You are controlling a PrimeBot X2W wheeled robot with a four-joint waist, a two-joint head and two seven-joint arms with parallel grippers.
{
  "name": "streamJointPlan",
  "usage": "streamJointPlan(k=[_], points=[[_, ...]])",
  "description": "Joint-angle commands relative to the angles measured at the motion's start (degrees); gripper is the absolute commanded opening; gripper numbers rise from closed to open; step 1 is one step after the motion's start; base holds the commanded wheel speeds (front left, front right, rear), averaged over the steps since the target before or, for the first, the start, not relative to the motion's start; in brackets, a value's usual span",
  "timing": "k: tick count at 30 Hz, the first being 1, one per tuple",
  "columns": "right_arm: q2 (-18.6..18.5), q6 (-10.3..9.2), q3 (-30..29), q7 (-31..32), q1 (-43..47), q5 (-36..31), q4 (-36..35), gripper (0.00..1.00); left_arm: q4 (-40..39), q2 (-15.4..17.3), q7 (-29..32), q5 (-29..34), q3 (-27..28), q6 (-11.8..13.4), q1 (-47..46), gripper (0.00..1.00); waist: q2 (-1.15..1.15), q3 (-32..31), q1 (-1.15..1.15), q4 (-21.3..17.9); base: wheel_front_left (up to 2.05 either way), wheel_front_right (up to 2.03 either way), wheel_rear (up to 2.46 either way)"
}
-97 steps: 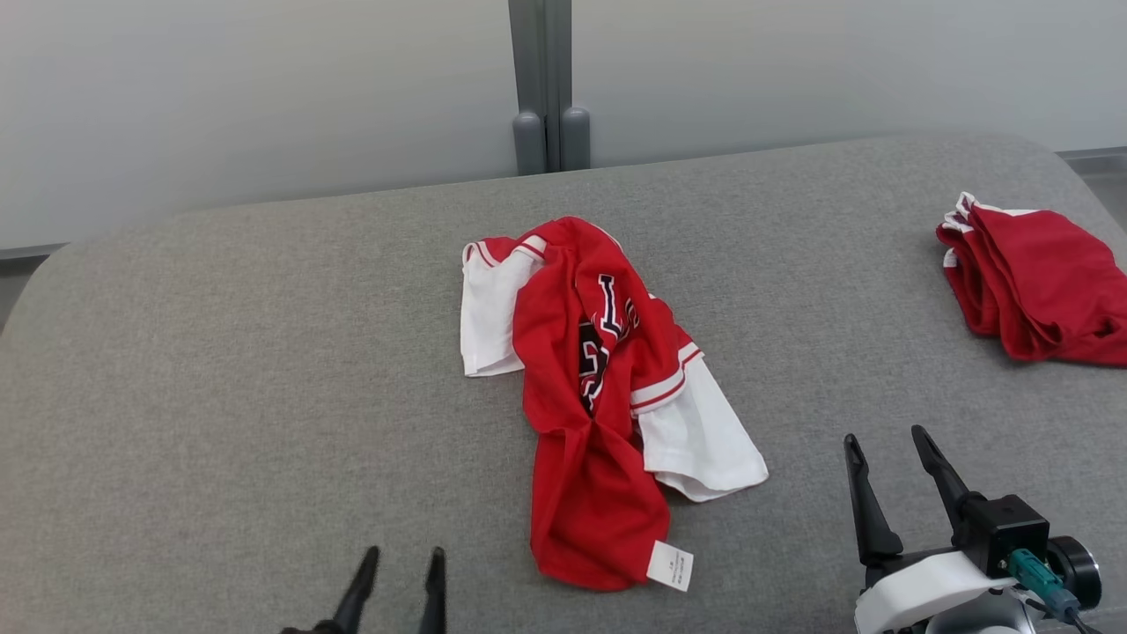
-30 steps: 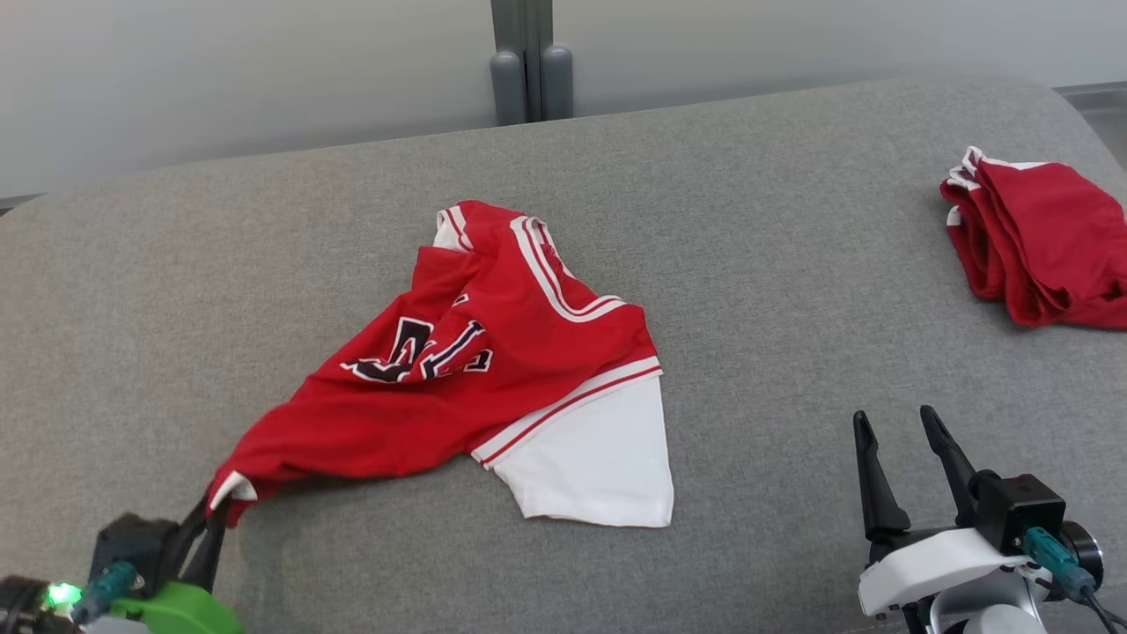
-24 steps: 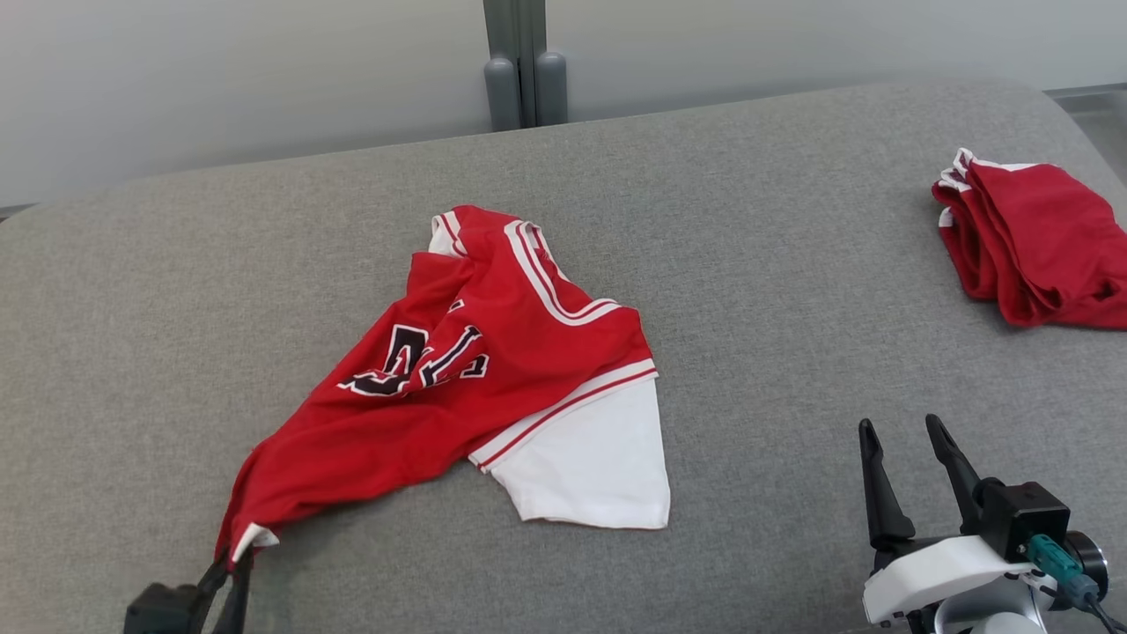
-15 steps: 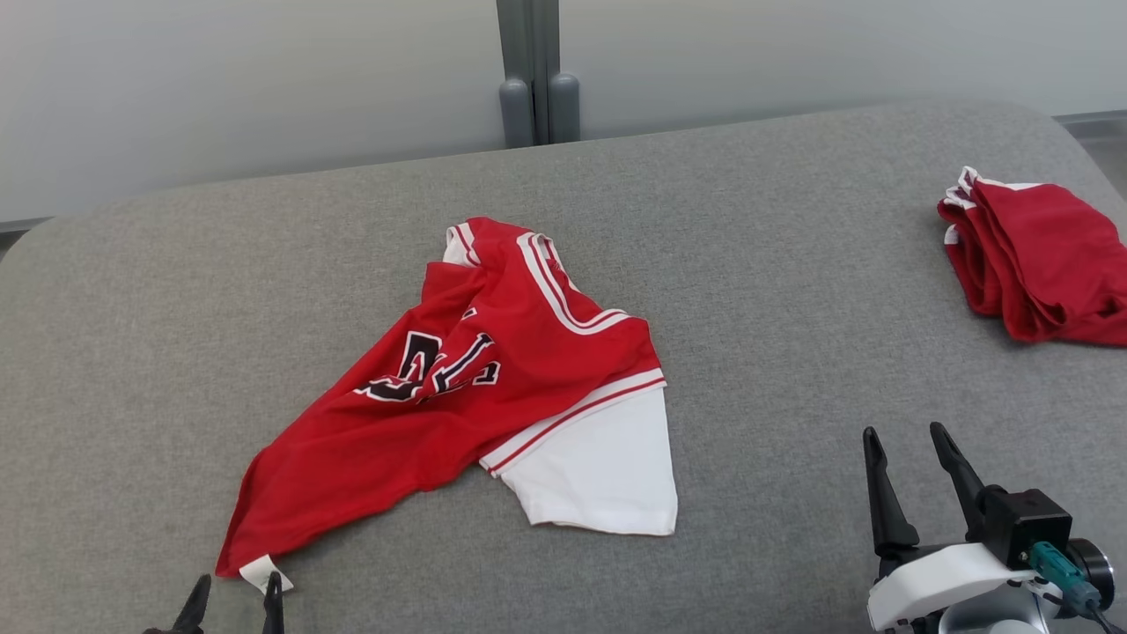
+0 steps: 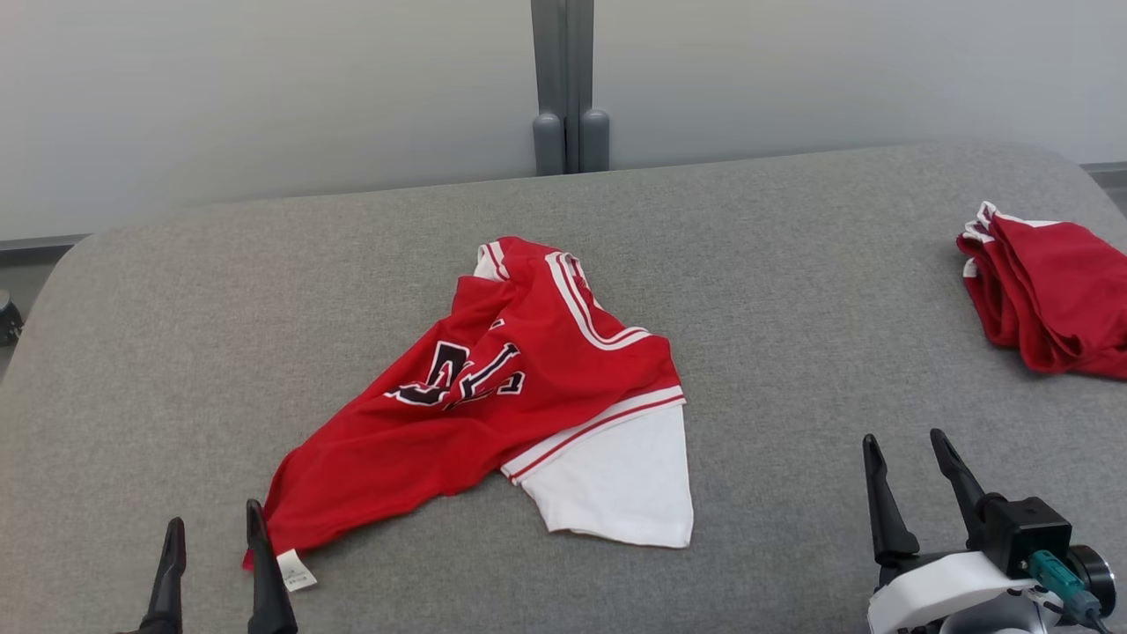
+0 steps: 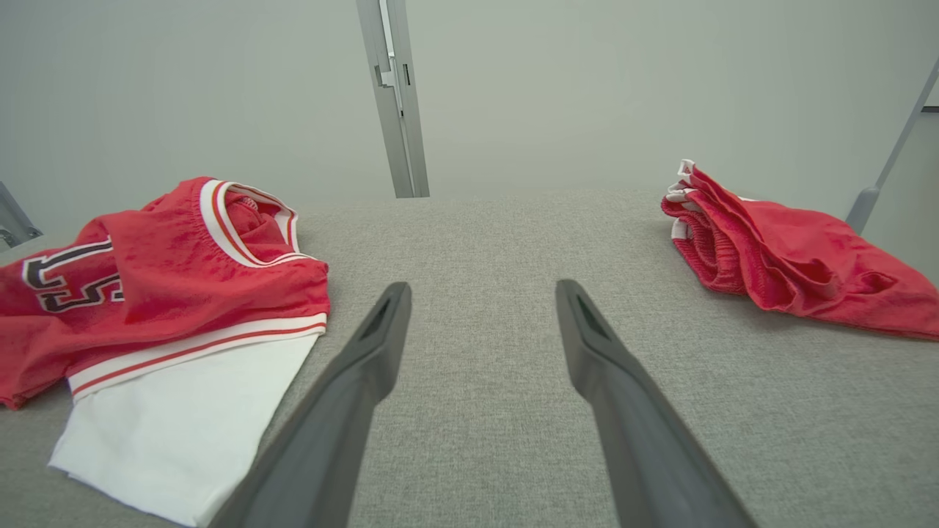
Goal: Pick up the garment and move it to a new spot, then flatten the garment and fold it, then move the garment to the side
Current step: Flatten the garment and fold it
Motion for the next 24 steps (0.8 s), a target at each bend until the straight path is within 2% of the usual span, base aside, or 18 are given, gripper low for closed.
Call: streamJointPlan(k=[1,4,10,15,24], points=[[-0.1,-0.09,0.2,0.0,0.1,0.1,-0.1,1.0,-0.1,-1.1,-0.2,1.8,0.7,-1.5,-0.2,1.0,0.0,-0.2,0.0,0.0,0.0,0.0,0.0],[-0.1,-0.09,0.9,0.0,0.1,0.0,0.1,1.0,0.8,-3.3,-0.2,5.0,1.2,-5.1,0.1,1.0,0.0,-0.6,0.0,-0.2,0.0,0.0,0.0],[-0.1,-0.09,2.4,0.0,-0.2,0.3,0.2,1.0,4.1,-4.8,-0.2,7.1,2.1,-11.6,0.6,1.0,0.0,-0.9,0.0,-1.1,0.0,0.0,0.0],[-0.1,-0.09,3.3,0.0,0.1,0.4,0.2,1.0,4.8,-5.2,-0.2,7.6,3.6,-13.0,0.1,1.0,0.0,-0.8,0.0,-1.6,0.0,0.0,0.0],[-0.1,-0.09,3.2,0.0,0.0,0.2,0.2,1.0,4.6,-5.2,-0.2,5.9,3.1,-12.7,-0.9,1.0,0.0,-0.3,0.0,-1.7,0.0,0.0,0.0]])
